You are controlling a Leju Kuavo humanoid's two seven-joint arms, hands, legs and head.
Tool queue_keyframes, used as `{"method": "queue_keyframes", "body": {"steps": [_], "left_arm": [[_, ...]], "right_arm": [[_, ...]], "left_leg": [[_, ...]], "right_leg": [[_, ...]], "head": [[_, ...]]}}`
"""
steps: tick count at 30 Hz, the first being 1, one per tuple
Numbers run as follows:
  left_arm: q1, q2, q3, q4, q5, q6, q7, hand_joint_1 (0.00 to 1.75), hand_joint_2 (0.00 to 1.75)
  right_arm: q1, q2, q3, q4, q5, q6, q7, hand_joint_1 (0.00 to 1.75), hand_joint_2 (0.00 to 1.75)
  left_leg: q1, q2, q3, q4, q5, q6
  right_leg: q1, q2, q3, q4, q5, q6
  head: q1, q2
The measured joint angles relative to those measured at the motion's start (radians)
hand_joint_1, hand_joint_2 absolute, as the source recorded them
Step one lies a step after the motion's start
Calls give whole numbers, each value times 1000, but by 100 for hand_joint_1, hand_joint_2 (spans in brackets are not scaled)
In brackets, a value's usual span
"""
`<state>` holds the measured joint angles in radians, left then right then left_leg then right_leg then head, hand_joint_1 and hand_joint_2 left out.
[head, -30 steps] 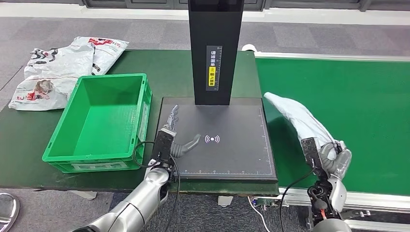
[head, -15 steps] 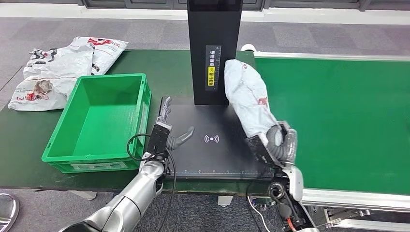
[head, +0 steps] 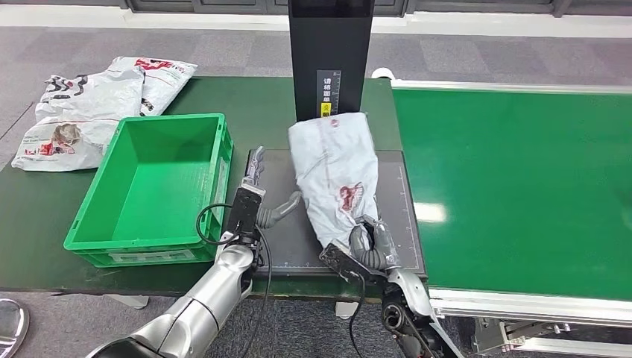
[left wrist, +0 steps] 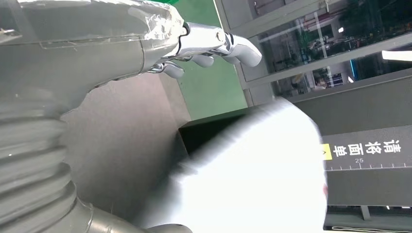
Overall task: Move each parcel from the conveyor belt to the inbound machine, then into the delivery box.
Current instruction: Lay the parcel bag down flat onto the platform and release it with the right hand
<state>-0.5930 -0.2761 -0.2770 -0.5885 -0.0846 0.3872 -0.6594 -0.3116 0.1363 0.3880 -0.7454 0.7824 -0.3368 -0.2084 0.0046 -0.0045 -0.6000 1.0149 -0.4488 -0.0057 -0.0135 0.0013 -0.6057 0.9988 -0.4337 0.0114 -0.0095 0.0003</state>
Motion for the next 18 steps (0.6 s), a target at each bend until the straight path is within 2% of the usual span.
{"method": "queue_keyframes", "body": {"steps": [4,5,8,9,15,18], "left_arm": [[0,-1,0,-1,3,-2,1,0,175],[1,-1,0,-2,3,-1,3,0,175],[2,-1,0,-8,3,9,4,0,175],[2,-1,0,-10,2,15,3,0,175],[24,2,0,-40,-11,68,-19,0,175],[41,5,0,-61,-24,90,-25,0,175]], "right_arm": [[2,-11,47,14,31,55,20,174,175],[2,-14,58,16,34,61,22,154,175],[2,-20,85,19,38,67,24,23,175],[1,-21,90,20,39,65,25,0,175],[-1,-22,97,22,15,-1,22,0,175],[4,-22,78,16,-48,-67,-33,0,175]], "left_leg": [[0,1,1,0,0,0],[0,1,2,0,-1,0],[0,2,4,0,-1,0],[0,2,4,0,-1,0],[0,2,5,0,-1,0],[0,1,4,0,0,0]], "right_leg": [[0,1,1,0,0,0],[0,1,1,0,0,0],[0,2,3,0,0,0],[0,2,3,0,0,0],[0,1,5,0,0,0],[0,1,4,0,0,0]], "head": [[0,0],[0,0],[0,0],[0,0],[0,0],[0,0]]}}
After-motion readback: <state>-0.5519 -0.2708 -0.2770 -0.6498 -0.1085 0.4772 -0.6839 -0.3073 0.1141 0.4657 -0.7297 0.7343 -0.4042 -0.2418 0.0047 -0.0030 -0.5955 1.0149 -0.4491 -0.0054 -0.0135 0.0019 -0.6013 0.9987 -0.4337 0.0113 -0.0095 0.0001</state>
